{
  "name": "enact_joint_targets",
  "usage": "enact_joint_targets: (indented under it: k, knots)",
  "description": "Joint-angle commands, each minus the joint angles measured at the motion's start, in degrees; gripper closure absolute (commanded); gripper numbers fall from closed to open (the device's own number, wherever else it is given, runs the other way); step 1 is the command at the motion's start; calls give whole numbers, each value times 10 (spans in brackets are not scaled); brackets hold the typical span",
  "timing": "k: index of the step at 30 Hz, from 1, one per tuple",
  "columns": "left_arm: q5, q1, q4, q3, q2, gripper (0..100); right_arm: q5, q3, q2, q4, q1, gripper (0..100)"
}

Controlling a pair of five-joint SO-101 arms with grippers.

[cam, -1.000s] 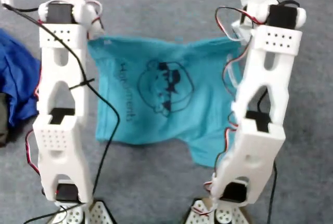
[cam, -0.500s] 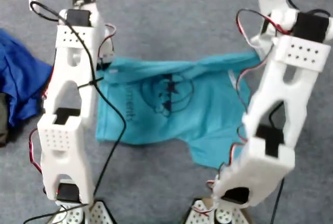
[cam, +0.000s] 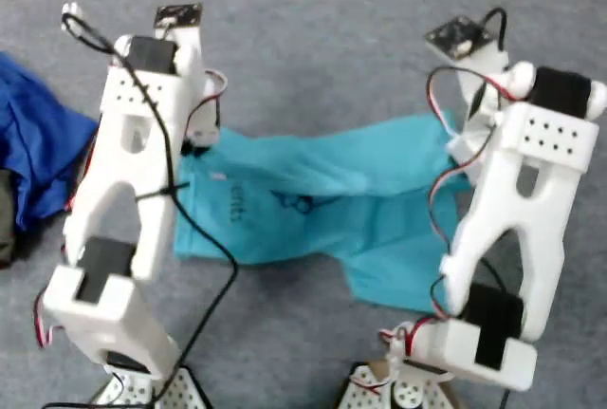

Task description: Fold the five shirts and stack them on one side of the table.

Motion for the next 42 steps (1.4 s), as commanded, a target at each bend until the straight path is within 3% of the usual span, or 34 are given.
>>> enact_joint_targets:
  k: [1, 12, 20, 27, 33, 37, 42]
  knots:
    - [-5, 2, 5, 59, -83, 980, 17, 51, -67, -2, 10, 991]
    - [-5, 17, 2, 236, -220, 980, 31, 239, -191, -33, 13, 991]
    - [0, 40, -75, 352, -252, 980, 51, 320, -224, -84, 70, 991]
    - [24, 54, -130, 393, -247, 977, 84, 341, -224, -84, 105, 991]
    - [20, 54, -132, 391, -248, 971, 129, 356, -228, -77, 105, 988]
    - [21, 51, -127, 393, -252, 853, 164, 365, -228, -60, 107, 948]
    - [24, 49, -98, 383, -252, 671, 167, 362, -228, -56, 108, 761]
